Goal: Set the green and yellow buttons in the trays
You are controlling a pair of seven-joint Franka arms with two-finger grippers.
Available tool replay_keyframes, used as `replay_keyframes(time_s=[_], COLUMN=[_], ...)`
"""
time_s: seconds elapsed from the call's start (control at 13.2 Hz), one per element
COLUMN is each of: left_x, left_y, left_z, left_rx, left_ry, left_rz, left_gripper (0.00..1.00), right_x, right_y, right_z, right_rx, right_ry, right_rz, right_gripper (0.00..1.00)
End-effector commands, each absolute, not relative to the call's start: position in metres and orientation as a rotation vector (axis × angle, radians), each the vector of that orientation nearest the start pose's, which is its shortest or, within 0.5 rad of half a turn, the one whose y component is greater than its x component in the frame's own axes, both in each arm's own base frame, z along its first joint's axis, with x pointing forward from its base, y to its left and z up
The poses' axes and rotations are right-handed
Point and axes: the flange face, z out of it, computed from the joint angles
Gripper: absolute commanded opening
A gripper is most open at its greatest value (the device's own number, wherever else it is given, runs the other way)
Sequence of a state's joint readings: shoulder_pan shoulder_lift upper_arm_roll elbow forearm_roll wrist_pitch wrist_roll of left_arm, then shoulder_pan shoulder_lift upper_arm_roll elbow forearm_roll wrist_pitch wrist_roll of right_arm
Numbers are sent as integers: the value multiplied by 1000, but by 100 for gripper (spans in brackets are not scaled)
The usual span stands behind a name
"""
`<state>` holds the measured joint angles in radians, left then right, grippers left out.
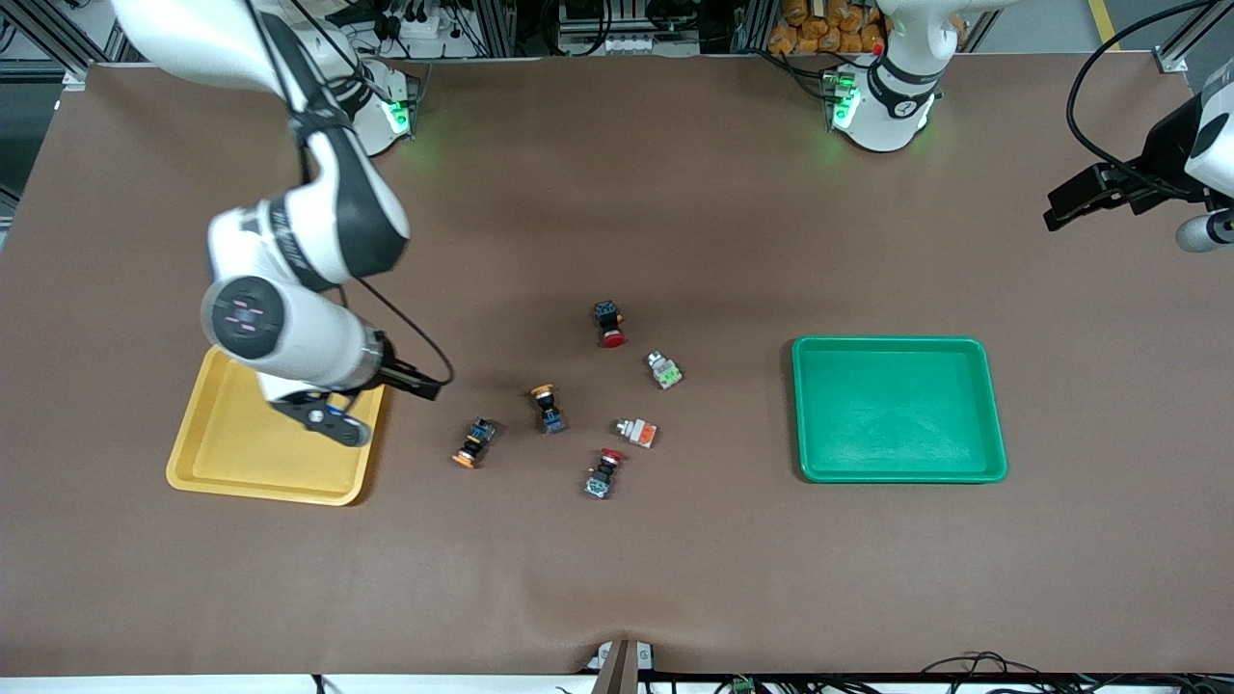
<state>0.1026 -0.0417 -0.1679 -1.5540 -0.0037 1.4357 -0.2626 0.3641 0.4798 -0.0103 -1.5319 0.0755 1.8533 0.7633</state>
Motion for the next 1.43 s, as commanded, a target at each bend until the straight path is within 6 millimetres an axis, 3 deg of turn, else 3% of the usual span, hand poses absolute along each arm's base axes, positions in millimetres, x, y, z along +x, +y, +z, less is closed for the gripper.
replay_keyframes(time_s=[0.0, 0.3, 0.45, 0.6, 0.75, 0.83, 0.91, 0.98, 1.21, 1.36], left_x=[527, 534, 536, 553, 568, 574, 580, 585, 596, 607], left_y=[-37, -39, -39, -44, -64, -73, -79, -82, -114, -152], left_z=[643, 631, 621, 590, 564, 552, 541, 531, 501, 468], left_rx=[-3114, -3114, -3110, -3109, -3118, -3123, -3126, -3128, -3127, -3138], left_ry=[-280, -275, -279, -283, -234, -211, -195, -198, -212, -188], left_rz=[129, 150, 181, 242, 248, 244, 254, 260, 265, 247], left_gripper=[100, 100, 100, 100, 100, 100, 100, 100, 100, 100], right_x=[633, 646, 646, 646, 647, 654, 655, 648, 647, 649], right_y=[255, 274, 275, 277, 274, 273, 276, 279, 278, 272], right_z=[335, 271, 266, 266, 244, 221, 213, 207, 204, 202], right_rx=[-3070, -3074, -3110, -3107, -3122, -3109, -3083, -3098, -3103, -3134], right_ry=[682, 607, 573, 584, 579, 571, 569, 562, 566, 540], right_rz=[235, 90, 53, 43, 60, 12, -45, -17, -8, -35], right_gripper=[100, 100, 100, 100, 100, 100, 100, 100, 100, 100])
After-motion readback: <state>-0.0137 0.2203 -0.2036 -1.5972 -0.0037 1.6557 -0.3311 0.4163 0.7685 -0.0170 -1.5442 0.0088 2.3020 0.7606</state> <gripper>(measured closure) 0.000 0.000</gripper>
